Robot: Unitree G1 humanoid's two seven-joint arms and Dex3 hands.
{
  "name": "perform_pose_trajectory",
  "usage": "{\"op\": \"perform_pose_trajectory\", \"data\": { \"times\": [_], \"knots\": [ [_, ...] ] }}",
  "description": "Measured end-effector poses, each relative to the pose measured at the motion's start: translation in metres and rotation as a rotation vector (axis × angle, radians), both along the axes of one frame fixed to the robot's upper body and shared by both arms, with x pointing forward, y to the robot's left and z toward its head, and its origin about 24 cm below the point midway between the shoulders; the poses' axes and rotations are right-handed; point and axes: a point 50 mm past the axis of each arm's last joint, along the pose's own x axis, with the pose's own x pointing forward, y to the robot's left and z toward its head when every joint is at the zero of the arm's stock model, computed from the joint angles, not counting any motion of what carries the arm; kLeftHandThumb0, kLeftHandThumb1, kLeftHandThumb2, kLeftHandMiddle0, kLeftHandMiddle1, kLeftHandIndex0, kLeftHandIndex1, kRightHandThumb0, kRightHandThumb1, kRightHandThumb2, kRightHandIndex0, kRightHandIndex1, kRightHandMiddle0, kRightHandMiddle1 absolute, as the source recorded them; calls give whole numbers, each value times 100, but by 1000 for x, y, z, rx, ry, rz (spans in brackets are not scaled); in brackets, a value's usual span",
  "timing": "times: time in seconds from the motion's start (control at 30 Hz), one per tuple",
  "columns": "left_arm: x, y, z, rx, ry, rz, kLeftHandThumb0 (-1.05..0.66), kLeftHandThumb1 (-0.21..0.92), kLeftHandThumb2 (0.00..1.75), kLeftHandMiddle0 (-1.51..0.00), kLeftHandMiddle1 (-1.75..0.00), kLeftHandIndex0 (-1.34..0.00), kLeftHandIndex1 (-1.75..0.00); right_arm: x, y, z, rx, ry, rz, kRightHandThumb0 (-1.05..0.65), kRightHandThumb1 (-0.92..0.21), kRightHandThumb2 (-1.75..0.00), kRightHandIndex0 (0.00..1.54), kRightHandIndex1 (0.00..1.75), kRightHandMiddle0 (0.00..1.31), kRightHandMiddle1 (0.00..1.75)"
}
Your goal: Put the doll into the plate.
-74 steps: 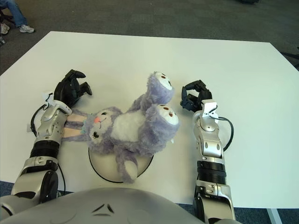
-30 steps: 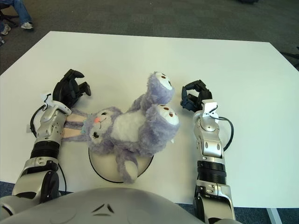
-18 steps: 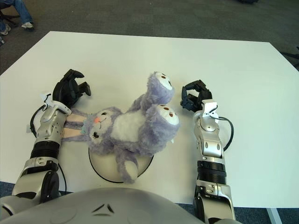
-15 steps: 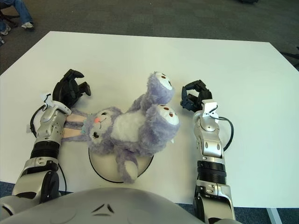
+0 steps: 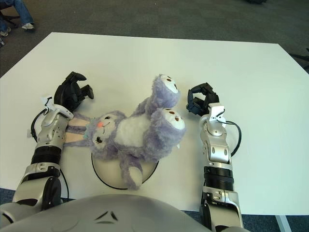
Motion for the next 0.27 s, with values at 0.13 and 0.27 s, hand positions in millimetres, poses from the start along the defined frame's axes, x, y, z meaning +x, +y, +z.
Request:
{"op": "perform_pose_trajectory", "data": {
  "times": [0.13,0.27],
  "knots": [
    [0,0,0,-2,1,0,-42,50,109,-102,-175,-47,-175,0,0,0,0,0,0,-41,-55,-102,103,175,43,175],
    [0,0,0,-2,1,0,-42,50,109,-103,-175,-47,-175,0,0,0,0,0,0,-41,-55,-102,103,175,43,175]
  ]
}}
